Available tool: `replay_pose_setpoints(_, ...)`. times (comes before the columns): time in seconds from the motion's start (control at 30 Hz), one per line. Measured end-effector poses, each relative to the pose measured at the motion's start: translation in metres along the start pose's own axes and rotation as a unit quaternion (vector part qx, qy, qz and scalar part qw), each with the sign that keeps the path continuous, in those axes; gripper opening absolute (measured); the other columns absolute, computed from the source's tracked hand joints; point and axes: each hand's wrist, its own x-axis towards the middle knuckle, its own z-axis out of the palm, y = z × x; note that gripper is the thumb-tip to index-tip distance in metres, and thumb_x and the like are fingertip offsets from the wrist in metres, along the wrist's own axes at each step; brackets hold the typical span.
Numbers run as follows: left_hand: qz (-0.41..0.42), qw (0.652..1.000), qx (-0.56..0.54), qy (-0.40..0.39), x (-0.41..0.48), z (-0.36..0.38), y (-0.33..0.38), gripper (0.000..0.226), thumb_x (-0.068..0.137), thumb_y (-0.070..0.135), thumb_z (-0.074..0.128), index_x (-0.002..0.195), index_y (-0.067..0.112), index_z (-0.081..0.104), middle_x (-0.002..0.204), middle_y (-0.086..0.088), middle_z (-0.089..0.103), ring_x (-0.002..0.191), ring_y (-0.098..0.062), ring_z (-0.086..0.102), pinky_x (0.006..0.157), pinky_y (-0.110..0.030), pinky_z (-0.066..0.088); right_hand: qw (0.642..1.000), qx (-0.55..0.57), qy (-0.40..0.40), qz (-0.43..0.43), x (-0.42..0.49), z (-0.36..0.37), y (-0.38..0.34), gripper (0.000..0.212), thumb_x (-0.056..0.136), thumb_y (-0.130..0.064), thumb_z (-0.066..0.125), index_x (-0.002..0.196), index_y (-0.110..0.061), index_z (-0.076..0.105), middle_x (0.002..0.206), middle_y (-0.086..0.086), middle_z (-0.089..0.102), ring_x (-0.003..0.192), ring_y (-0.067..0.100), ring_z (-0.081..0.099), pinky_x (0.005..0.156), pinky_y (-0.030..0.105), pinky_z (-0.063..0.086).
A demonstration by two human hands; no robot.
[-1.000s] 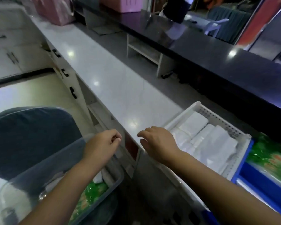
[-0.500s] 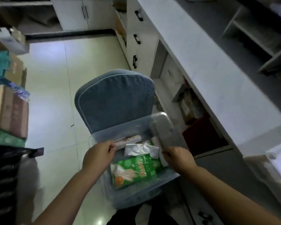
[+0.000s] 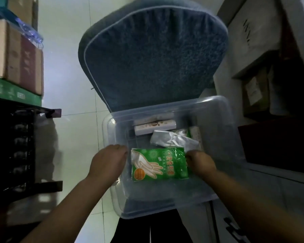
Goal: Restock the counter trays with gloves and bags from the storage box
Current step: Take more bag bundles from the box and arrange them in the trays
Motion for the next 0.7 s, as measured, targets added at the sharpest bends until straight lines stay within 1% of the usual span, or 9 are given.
replay_pose_setpoints(0.07, 0.042, 0.997, 0.067, -0.007, 0.013, 0.015, -0.005, 0.014, 0.065, 0.009, 0.078, 0.075, 0.012, 0.070, 0.066, -0.008, 0.069, 0.056, -0.025, 0.062, 0.050, -0.030, 0.053, 1.000, -0.004, 0.006, -0.004, 0.035, 0.008, 0.004, 0.024, 0.089, -0.013, 0.050, 0.107, -0.012, 0.065, 0.115, 0.015, 0.066, 0.103, 0.031, 0.062, 0.084, 0.033, 0.049)
replay_pose_setpoints(0.13, 0.082, 0.991, 0.100, -0.016, 0.025, 0.030, -0.012, 0.022, 0.057, 0.004, 0.081, 0.075, 0.010, 0.070, 0.064, -0.010, 0.068, 0.054, -0.027, 0.062, 0.053, -0.032, 0.054, 0.999, -0.010, 0.037, -0.015, 0.066, 0.015, 0.007, 0.032, 0.088, -0.003, 0.048, 0.118, -0.007, 0.060, 0.122, 0.019, 0.060, 0.110, 0.032, 0.056, 0.093, 0.034, 0.044)
replay_pose_setpoints(0.23, 0.108, 0.983, 0.147, -0.027, 0.037, 0.047, -0.015, 0.019, 0.057, 0.007, 0.080, 0.073, 0.011, 0.070, 0.062, -0.008, 0.067, 0.054, -0.026, 0.062, 0.058, -0.032, 0.052, 0.998, -0.019, 0.053, -0.002, 0.102, 0.026, 0.009, 0.043, 0.088, 0.000, 0.045, 0.131, -0.001, 0.045, 0.133, 0.022, 0.050, 0.119, 0.033, 0.048, 0.099, 0.034, 0.037)
replay_pose_setpoints(0.33, 0.119, 0.980, 0.161, 0.000, 0.042, 0.057, -0.016, 0.005, 0.066, 0.018, 0.070, 0.066, 0.015, 0.067, 0.056, -0.005, 0.065, 0.049, -0.024, 0.058, 0.057, -0.031, 0.047, 0.999, 0.027, 0.036, 0.027, 0.122, 0.035, 0.010, 0.047, 0.088, -0.005, 0.049, 0.134, 0.000, 0.040, 0.135, 0.024, 0.046, 0.121, 0.035, 0.045, 0.101, 0.035, 0.035)
replay_pose_setpoints(0.43, 0.102, 0.982, 0.161, 0.010, 0.041, 0.061, -0.018, 0.028, 0.078, 0.031, 0.047, 0.067, 0.016, 0.067, 0.058, -0.003, 0.066, 0.051, -0.023, 0.059, 0.059, -0.029, 0.045, 0.999, 0.003, 0.045, 0.013, 0.125, 0.040, 0.010, 0.041, 0.086, -0.018, 0.059, 0.123, -0.004, 0.051, 0.125, 0.020, 0.053, 0.111, 0.035, 0.051, 0.094, 0.038, 0.042)
replay_pose_setpoints(0.5, 0.099, 0.982, 0.160, 0.009, 0.041, 0.060, -0.018, 0.023, 0.078, 0.031, 0.056, 0.067, 0.015, 0.068, 0.059, -0.004, 0.067, 0.051, -0.024, 0.059, 0.060, -0.030, 0.045, 1.000, -0.008, 0.026, -0.011, 0.118, 0.038, 0.007, 0.031, 0.085, -0.024, 0.060, 0.112, -0.010, 0.059, 0.115, 0.016, 0.060, 0.100, 0.033, 0.057, 0.085, 0.040, 0.050)
replay_pose_setpoints(0.6, 0.063, 0.988, 0.139, -0.010, 0.041, 0.055, -0.009, 0.018, 0.076, 0.033, 0.066, 0.074, 0.016, 0.070, 0.065, -0.003, 0.070, 0.057, -0.023, 0.062, 0.063, -0.032, 0.047, 0.999, -0.009, 0.025, -0.039, 0.099, 0.031, 0.003, 0.021, 0.084, -0.027, 0.058, 0.099, -0.012, 0.064, 0.102, 0.012, 0.065, 0.089, 0.031, 0.060, 0.074, 0.037, 0.052)
replay_pose_setpoints(0.67, 0.011, 0.998, 0.065, -0.012, 0.040, 0.053, 0.002, 0.017, 0.079, 0.034, 0.061, 0.082, 0.021, 0.071, 0.075, 0.001, 0.072, 0.066, -0.020, 0.064, 0.064, -0.031, 0.047, 0.996, 0.031, 0.065, -0.058, 0.083, 0.025, 0.000, 0.019, 0.083, -0.024, 0.059, 0.094, -0.010, 0.064, 0.095, 0.011, 0.065, 0.084, 0.030, 0.059, 0.068, 0.033, 0.047)
replay_pose_setpoints(0.7, -0.040, 0.999, -0.009, -0.024, 0.039, 0.053, 0.012, 0.017, 0.081, 0.034, 0.060, 0.090, 0.023, 0.069, 0.082, 0.003, 0.072, 0.072, -0.017, 0.063, 0.066, -0.031, 0.048, 0.991, 0.083, 0.082, -0.066, 0.074, 0.022, -0.003, 0.016, 0.083, -0.023, 0.061, 0.092, -0.010, 0.065, 0.090, 0.010, 0.064, 0.080, 0.028, 0.059, 0.064, 0.032, 0.044)
